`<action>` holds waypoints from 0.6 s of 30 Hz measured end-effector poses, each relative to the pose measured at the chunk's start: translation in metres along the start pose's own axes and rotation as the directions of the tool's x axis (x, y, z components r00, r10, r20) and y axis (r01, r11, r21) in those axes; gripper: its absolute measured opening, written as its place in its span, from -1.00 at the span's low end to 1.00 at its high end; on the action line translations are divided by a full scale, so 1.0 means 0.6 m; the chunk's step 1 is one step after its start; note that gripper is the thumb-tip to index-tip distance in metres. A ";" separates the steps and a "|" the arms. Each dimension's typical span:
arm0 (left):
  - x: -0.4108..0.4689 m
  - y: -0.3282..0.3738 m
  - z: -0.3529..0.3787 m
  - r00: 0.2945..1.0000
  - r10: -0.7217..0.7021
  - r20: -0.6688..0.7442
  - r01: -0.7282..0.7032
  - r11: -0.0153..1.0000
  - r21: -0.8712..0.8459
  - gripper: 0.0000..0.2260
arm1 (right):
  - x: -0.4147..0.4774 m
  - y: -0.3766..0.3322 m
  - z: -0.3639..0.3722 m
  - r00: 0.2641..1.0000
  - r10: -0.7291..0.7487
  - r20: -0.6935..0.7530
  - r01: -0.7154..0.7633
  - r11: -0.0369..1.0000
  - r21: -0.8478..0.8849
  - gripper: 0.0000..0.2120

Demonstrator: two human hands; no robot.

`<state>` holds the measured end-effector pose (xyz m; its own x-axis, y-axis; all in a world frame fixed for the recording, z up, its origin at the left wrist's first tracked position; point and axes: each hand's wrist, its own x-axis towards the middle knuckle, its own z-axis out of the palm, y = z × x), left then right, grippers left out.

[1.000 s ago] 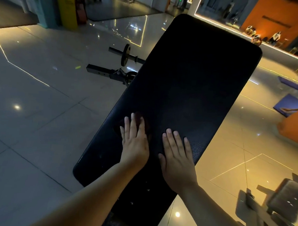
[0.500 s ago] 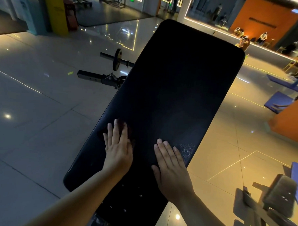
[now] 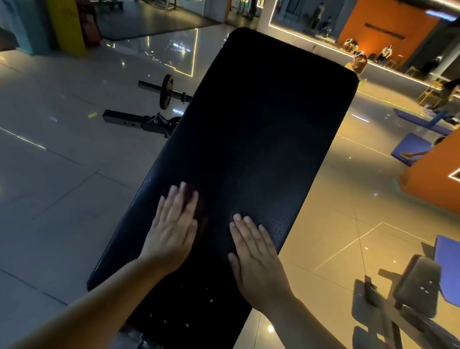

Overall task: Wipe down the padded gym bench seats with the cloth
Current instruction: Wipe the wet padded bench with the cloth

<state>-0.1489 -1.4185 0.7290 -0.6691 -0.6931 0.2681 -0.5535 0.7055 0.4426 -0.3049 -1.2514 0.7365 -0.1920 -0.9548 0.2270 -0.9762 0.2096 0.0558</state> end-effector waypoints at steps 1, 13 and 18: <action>0.014 0.018 -0.001 0.995 -0.099 -0.020 0.097 0.991 -0.088 -0.44 | -0.002 0.000 -0.002 1.000 -0.001 -0.001 0.001 1.000 0.014 -0.46; -0.032 0.133 -0.005 0.980 -0.058 0.192 0.197 0.457 -0.867 -0.65 | 0.020 -0.063 -0.007 0.973 0.227 -0.045 -0.224 0.973 0.061 -0.39; -0.021 0.099 -0.004 0.989 -0.124 -0.084 0.041 0.761 -0.648 -0.64 | 0.021 -0.052 0.002 0.980 0.195 -0.042 -0.197 0.977 -0.076 -0.39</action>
<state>-0.1719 -1.3682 0.7541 -0.5514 -0.7852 0.2817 -0.1267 0.4127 0.9020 -0.2771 -1.2704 0.7368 -0.3739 -0.8861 0.2739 -0.9086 0.4092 0.0836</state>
